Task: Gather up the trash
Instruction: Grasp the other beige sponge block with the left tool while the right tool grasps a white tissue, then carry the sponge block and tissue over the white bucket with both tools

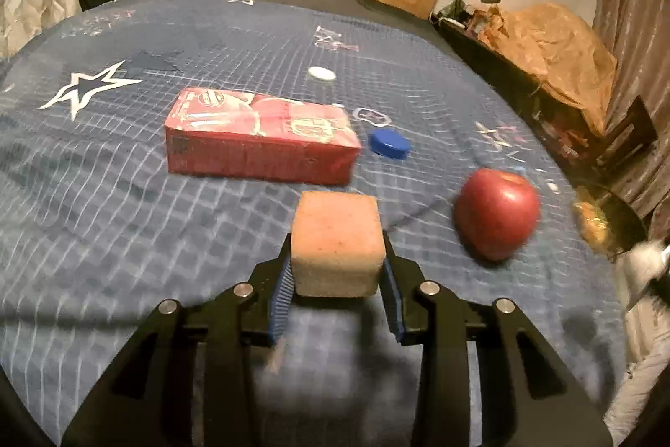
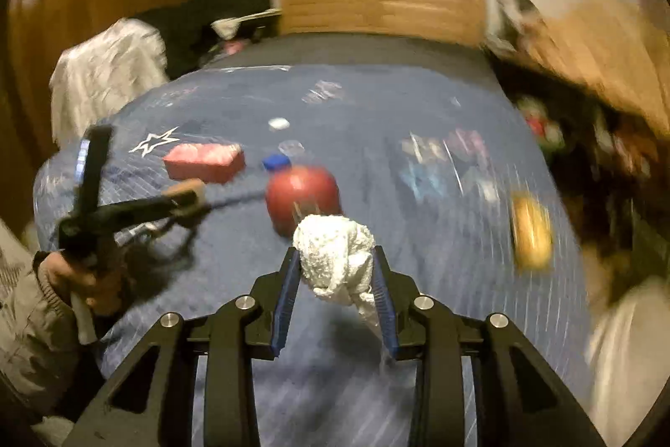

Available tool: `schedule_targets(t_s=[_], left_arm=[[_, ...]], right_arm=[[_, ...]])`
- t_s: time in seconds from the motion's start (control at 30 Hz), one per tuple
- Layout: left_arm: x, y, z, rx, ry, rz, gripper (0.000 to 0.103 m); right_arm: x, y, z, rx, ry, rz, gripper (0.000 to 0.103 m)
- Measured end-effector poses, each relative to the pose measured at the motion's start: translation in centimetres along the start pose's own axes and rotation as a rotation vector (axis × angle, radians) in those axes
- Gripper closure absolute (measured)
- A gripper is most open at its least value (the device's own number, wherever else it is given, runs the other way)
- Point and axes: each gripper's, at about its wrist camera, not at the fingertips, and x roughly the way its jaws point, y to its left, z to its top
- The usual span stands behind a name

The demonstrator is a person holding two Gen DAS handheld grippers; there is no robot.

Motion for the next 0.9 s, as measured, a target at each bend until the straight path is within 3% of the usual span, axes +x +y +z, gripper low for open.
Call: schedule_targets(t_s=[0.17,0.27,0.37,0.63,0.9], left_arm=[[-4.1,-4.5,-4.4,0.085,-0.020,0.084,0.068],[-5.4,-7.3,-7.0,0.156,-0.039,0.160,0.068],[-5.9,-9.2,-8.4,0.208,-0.054,0.218,0.068],[-7.4,-11.4,-8.7,0.244,-0.111,0.284,0.068],[-8.9,-15.8,-7.1,0.293,-0.188,0.242,0.068]], right_arm=[[-1.1,-0.5,-6.5,0.138,-0.040,-0.014,0.067],[-1.1,0.8,-9.3,0.118,-0.051,-0.027,0.067],[-1.0,2.1,-10.1,0.077,-0.056,-0.027,0.067],[-3.1,2.5,-9.7,0.064,-0.125,-0.043,0.067],[-7.2,0.1,-8.1,0.076,-0.221,-0.116,0.067]])
